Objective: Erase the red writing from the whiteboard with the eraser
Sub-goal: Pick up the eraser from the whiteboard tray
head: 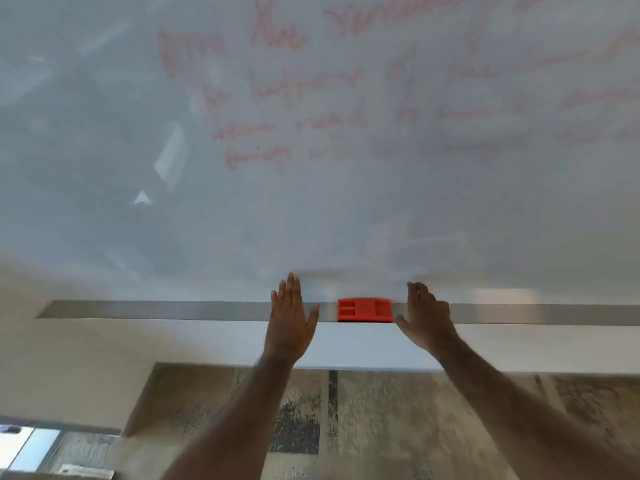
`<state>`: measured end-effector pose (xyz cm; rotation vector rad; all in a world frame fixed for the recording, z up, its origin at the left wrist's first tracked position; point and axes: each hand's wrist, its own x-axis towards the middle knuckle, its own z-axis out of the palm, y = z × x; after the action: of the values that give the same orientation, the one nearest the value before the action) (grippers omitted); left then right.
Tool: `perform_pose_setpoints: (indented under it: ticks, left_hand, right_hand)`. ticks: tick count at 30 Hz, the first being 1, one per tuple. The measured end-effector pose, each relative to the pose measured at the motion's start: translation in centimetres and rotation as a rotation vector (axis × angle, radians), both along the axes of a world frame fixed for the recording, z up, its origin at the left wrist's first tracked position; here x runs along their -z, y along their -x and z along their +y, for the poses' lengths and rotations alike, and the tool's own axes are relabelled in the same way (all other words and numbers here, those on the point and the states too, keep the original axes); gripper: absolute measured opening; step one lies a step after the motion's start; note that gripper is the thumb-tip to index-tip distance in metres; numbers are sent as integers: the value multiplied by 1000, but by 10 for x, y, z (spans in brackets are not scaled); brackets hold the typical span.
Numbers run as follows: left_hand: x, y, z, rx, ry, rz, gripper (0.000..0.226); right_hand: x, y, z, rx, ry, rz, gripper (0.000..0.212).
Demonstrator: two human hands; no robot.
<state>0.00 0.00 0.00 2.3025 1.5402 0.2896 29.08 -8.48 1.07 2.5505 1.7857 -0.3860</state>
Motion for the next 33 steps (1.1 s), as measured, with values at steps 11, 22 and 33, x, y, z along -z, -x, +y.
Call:
perform_pose_setpoints:
  ticks: [11,22,33]
  left_hand:
    - [44,-50,7,10,292,103,73]
    - [41,-85,17,-125,535,-216,37]
    - [38,-89,18,-376,602,-406,21]
  right_hand:
    - [46,13,28,38,161,133,65]
    - [60,29,35,165,122,333,52]
    - [63,41,36,423,1,556,51]
